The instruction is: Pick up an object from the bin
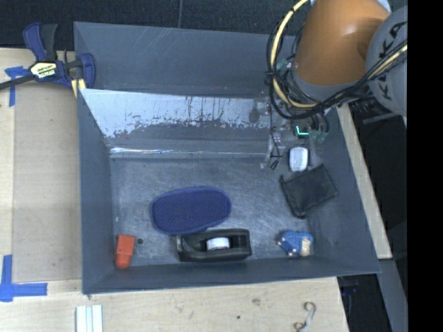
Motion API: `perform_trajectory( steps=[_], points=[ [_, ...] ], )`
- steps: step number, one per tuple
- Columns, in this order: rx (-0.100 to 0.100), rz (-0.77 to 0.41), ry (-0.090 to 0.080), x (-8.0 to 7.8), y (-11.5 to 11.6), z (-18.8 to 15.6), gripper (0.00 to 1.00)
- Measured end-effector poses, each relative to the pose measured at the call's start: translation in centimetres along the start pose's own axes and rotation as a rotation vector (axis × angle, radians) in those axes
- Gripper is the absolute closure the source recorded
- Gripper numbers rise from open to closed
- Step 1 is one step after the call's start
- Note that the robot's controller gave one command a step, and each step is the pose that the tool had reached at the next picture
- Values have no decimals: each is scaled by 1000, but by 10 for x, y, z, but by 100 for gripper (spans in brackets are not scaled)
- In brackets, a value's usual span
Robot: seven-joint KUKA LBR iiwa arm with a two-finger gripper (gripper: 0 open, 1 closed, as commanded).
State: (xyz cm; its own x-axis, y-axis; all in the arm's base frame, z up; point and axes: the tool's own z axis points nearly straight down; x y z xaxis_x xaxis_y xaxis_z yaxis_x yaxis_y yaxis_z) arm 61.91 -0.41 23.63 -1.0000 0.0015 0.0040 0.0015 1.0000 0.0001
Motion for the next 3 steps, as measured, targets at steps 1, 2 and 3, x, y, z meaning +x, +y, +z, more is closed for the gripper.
perform_trajectory(
  steps=[1,2,3],
  points=[
    [2,-126,2,52,-77,80,0],
    [2,-309,-1,52,-136,138,0],
    [2,-281,-10,42,-131,138,0]
  ],
)
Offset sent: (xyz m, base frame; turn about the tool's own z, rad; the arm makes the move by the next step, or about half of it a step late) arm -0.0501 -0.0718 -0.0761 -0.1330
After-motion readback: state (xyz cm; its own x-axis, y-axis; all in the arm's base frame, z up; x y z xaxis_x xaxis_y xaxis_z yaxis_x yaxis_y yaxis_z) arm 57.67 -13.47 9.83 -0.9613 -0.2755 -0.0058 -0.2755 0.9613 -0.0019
